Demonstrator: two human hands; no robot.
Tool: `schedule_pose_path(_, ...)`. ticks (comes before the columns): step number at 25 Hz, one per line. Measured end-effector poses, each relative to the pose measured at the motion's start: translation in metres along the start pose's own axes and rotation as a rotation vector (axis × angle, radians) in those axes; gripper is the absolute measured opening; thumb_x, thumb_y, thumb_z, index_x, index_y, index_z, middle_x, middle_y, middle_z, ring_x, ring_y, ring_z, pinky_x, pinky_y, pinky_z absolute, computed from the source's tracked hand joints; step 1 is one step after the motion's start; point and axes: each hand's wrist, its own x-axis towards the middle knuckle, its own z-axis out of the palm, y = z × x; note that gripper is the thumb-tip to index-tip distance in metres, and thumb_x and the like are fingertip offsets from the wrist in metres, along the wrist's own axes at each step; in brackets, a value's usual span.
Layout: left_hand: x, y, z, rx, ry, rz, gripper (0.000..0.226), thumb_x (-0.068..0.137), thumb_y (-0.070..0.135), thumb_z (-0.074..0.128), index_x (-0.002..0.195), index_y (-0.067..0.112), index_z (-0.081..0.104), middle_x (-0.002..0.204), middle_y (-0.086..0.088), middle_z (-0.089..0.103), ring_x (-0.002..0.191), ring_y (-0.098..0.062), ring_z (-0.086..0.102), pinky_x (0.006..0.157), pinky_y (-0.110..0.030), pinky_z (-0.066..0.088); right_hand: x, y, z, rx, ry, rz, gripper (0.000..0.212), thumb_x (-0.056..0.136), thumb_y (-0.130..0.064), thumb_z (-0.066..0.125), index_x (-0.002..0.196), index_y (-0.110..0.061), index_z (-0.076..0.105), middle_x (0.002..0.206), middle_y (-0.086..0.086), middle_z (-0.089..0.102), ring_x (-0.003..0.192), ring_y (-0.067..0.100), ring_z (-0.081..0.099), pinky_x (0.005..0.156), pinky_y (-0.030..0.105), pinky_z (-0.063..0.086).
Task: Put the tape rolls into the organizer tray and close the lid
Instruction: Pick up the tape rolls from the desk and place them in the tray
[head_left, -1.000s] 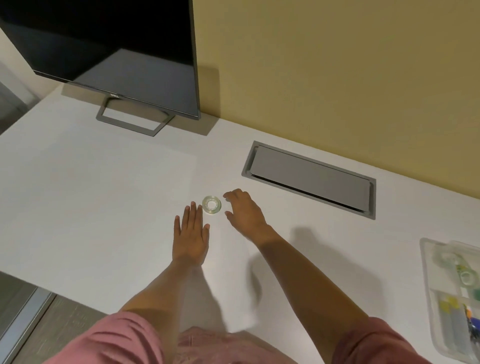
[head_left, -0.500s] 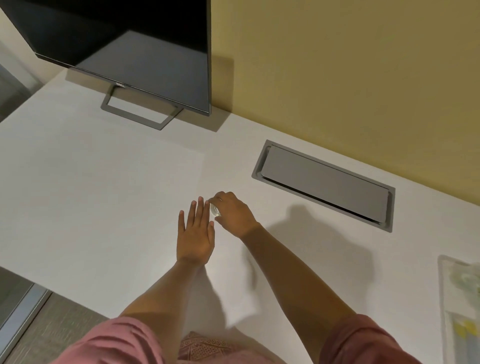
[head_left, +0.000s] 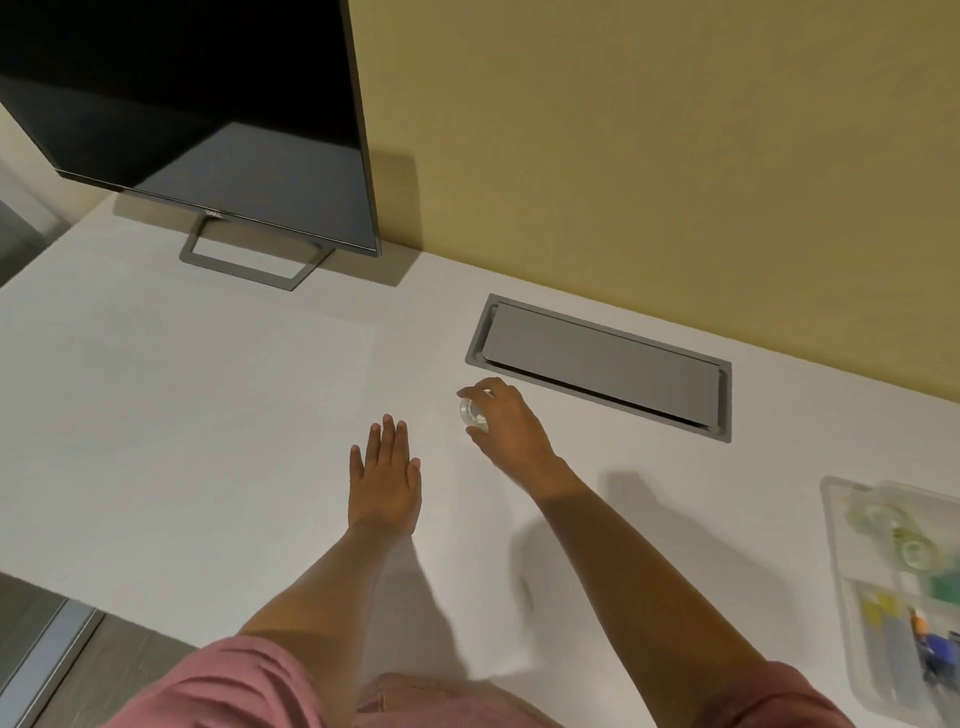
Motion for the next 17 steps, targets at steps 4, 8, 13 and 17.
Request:
schedule_pose_path(4,-0.026,0.035,0.008,0.035,-0.069,0.065,0.056,0.103,0.030,0.019,0.152,0.017,-0.004,0.162,-0.003,-0.010,0.150,-0.021,-0.007,0.123,-0.044,0.001,-0.036,0.036,-0.028,-0.007,0.064,0.065,0.045,0.090,-0.013,0.060,0.133,-0.020,0.051,0.142,0.002,0.045,0.132,0.021,0.040,0.102,0.035,0.047)
schedule_pose_path(8,-0.058,0.083,0.024,0.082,-0.129,0.136,0.056,0.103,0.029,0.019,0.151,0.016,-0.005,0.162,-0.004,-0.010,0.150,-0.022,-0.006,0.123,-0.043,0.004,-0.081,0.078,-0.059,-0.019,0.120,0.135,0.047,0.090,-0.012,0.059,0.135,-0.021,0.048,0.141,0.002,0.044,0.132,0.021,0.040,0.096,0.038,0.050)
schedule_pose_path(13,-0.095,0.160,0.054,0.115,-0.174,0.200,0.056,0.103,0.029,0.019,0.151,0.016,-0.006,0.162,-0.004,-0.012,0.150,-0.022,-0.006,0.123,-0.042,0.004,-0.146,0.148,-0.104,-0.023,0.223,0.245,0.052,0.089,-0.010,0.061,0.137,-0.015,0.044,0.139,0.006,0.046,0.129,0.024,0.043,0.093,0.036,0.049)
schedule_pose_path(17,-0.121,0.224,0.080,0.116,-0.173,0.247,0.056,0.104,0.030,0.019,0.151,0.016,-0.006,0.161,-0.005,-0.013,0.150,-0.022,-0.007,0.123,-0.041,0.003,-0.202,0.219,-0.141,-0.003,0.342,0.334,0.051,0.085,-0.003,0.060,0.134,-0.012,0.047,0.138,0.009,0.046,0.125,0.027,0.045,0.090,0.036,0.048)
